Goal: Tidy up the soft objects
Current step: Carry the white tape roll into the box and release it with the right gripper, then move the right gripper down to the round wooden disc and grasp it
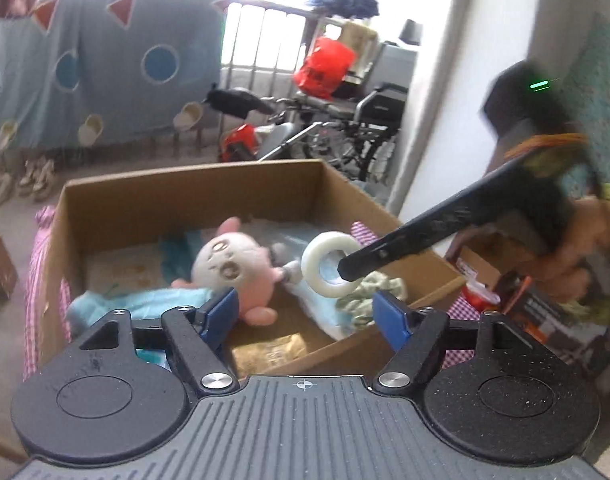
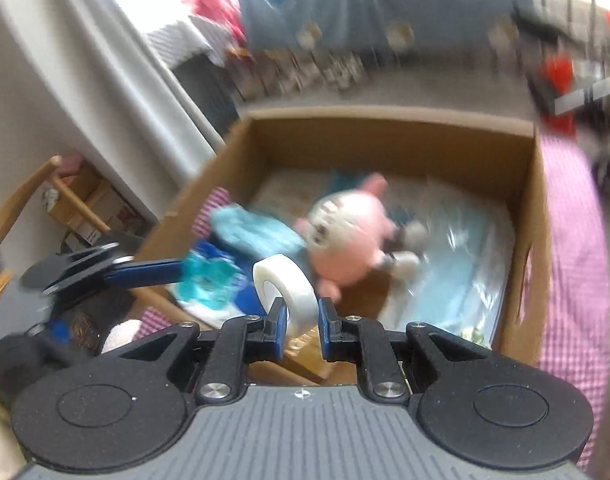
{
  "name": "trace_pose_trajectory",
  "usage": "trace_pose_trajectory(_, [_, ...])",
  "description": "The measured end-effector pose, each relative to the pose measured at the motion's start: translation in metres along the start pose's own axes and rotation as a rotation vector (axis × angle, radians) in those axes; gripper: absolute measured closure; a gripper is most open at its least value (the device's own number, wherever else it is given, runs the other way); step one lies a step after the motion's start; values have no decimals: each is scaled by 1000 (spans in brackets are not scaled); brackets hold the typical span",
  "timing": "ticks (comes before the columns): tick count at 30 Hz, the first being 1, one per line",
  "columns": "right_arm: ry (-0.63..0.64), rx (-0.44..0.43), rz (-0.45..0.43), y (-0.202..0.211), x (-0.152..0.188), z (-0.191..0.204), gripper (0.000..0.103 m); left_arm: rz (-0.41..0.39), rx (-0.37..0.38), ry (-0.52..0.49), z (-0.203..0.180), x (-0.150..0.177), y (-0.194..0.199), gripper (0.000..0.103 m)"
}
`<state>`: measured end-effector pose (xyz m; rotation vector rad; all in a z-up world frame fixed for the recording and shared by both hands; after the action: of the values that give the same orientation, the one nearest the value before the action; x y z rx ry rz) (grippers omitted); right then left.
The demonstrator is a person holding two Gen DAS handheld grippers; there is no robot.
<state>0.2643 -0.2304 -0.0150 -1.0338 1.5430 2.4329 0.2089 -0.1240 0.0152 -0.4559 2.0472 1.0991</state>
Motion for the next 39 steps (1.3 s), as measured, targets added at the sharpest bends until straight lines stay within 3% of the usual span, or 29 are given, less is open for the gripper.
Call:
trace_pose_trajectory(4, [-83, -3, 142, -54, -1, -38, 85, 12, -11, 39, 14, 4, 0, 29])
trace_pose_trajectory(9, [-160, -54, 293, -100, 14, -53, 85, 31, -12, 75, 29, 7, -4, 27])
trace_pose_trajectory(17, [-200, -33, 394, -129, 19, -60, 82, 49, -8, 105, 37, 10, -9, 20])
trace_pose_trajectory(20, [-208, -21, 402, -126, 16, -56, 75, 44, -10, 106, 39, 11, -7, 15])
trace_pose_trajectory(22, [-204, -15, 384, -117, 10, -55, 53, 38, -12, 102, 37, 12, -3, 13])
trace_pose_trajectory(23, [-199, -7, 368, -115, 7, -54, 49, 34, -12, 101, 35, 12, -2, 12])
trace_pose_trajectory(28, [-196, -18, 267, -83, -9, -44, 48, 15, -16, 94, 26, 13, 10, 11])
trace_pose_trajectory(33, [-193, -87, 75, -19, -8, -26, 48, -5, -16, 75, 13, 14, 24, 10])
trace_pose_trajectory(36, [-193, -130, -60, 30, 12, -14, 47, -3, -13, 57, 2, 17, 27, 10])
trace_pose_trajectory(39, [-225, -141, -167, 68, 54, -10, 47, 20, 16, 27, -16, 24, 25, 10])
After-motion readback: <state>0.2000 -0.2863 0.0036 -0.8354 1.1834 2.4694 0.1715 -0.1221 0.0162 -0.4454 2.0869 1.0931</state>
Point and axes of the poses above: each gripper's, at about its wrist camera, not at the fingertips, and y roughly against the way its jaws point, z to its left, x to its underside, the point moved 9 cm from there along -y, roughly the way its jaws point, and after that the axes turned 9 degrees about y, right-handed, at the moved point
